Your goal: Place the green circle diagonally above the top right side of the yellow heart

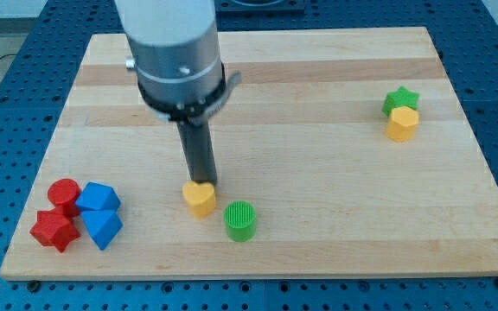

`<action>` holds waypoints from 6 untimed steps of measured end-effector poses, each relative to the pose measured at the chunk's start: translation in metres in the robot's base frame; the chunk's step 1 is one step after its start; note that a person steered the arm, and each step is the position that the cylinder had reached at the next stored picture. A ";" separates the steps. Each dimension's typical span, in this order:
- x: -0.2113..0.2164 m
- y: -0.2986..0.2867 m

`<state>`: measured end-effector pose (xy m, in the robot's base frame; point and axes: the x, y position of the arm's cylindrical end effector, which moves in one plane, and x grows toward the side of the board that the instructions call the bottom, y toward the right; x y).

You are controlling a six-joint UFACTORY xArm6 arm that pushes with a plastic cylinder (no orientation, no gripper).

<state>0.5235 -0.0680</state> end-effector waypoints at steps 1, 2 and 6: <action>0.014 0.037; 0.000 0.036; 0.093 0.092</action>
<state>0.6162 0.0239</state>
